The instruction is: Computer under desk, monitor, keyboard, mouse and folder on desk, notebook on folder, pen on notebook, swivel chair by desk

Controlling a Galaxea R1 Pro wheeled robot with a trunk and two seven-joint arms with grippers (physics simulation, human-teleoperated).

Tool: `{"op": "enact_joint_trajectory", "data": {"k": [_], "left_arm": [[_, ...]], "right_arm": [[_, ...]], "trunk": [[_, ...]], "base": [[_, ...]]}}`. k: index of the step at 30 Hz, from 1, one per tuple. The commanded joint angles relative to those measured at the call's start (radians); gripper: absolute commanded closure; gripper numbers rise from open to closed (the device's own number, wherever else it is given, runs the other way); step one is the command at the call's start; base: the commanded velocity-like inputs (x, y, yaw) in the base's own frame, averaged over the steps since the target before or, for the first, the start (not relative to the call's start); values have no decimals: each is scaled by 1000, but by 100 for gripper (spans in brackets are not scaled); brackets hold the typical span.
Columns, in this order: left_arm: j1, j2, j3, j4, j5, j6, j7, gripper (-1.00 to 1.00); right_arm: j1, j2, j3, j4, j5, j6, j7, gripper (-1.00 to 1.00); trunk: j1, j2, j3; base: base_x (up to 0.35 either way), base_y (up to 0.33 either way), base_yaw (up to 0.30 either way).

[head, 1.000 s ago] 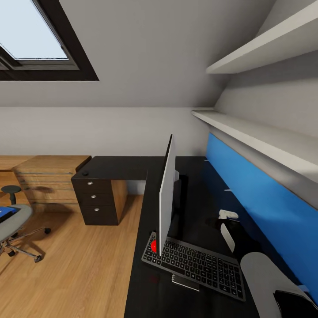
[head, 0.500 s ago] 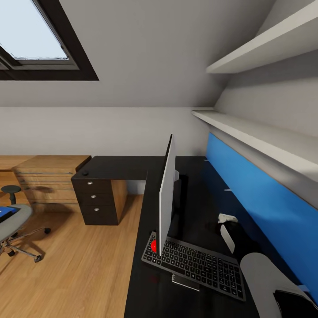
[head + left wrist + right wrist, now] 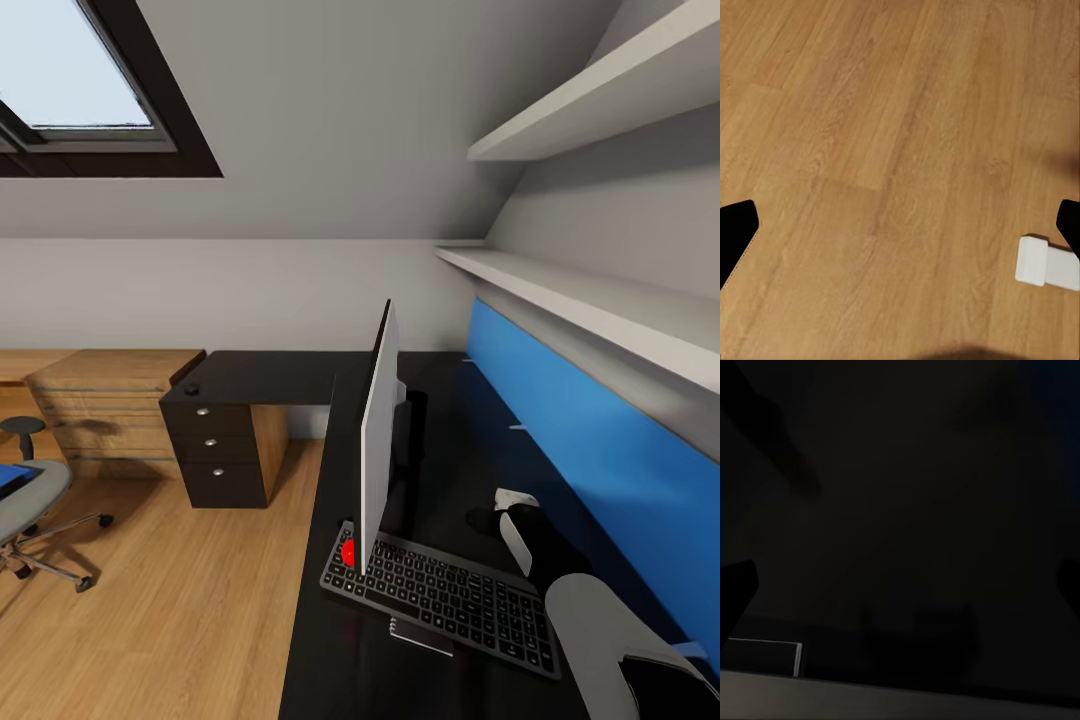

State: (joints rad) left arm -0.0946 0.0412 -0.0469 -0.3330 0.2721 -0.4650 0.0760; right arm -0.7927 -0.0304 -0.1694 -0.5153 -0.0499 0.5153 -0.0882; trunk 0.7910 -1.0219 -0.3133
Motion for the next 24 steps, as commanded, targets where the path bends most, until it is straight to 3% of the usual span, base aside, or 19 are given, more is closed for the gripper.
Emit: {"op": "enact_joint_trajectory", "data": {"k": [1, 14, 24], "left_arm": [[-1, 3, 2, 0, 3, -3, 5, -100], [-1, 17, 29, -3, 5, -3, 5, -100], [-1, 27, 38, -25, 6, -3, 6, -100]], "right_arm": [[0, 1, -1, -1, -5, 5, -4, -100], [0, 1, 1, 0, -5, 5, -3, -100], [0, 2, 7, 0, -7, 3, 7, -100]], "trunk": [[4, -8, -4], [54, -99, -45], [54, -99, -45]], "base": [[0, 0, 0], [0, 0, 0], [0, 0, 0]]}}
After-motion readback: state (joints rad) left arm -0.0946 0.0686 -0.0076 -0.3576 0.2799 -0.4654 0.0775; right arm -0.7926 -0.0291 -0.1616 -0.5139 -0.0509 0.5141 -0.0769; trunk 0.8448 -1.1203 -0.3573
